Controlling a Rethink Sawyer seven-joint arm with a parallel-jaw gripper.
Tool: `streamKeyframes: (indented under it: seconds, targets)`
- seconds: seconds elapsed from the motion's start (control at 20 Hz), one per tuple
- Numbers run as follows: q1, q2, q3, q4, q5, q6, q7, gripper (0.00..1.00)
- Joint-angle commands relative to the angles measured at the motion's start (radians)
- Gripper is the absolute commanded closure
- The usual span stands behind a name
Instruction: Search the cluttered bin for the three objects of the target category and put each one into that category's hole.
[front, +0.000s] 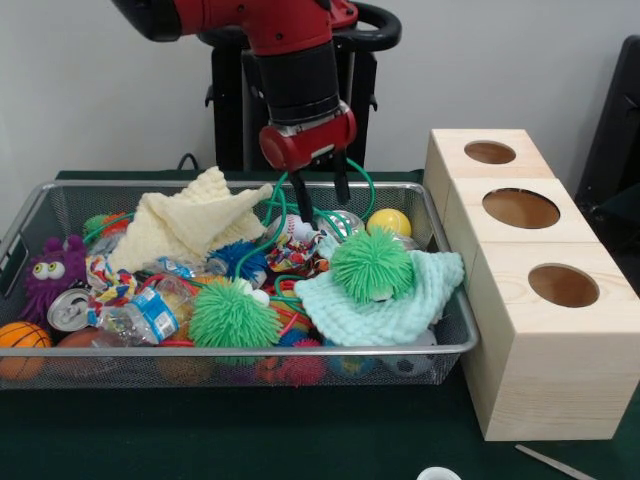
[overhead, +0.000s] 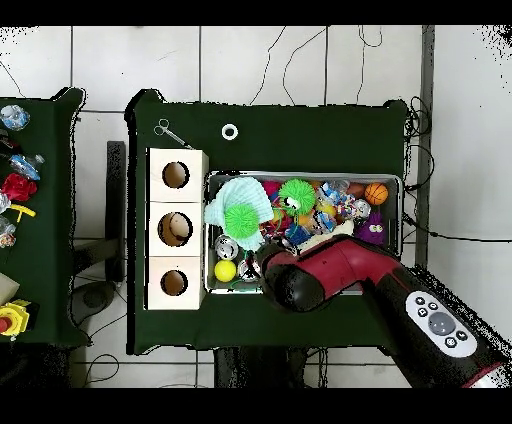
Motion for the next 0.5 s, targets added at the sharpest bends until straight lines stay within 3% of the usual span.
streamKeyframes:
  seconds: [0.05, 0.5]
  targets:
    - [-0.036, 0.057, 0.096, -0.062, -0.105, 0.1, -0.416, 0.0]
    - [-0.095, 0.044, 0.137, -0.135, -0.119, 0.125, -0.553, 0.0]
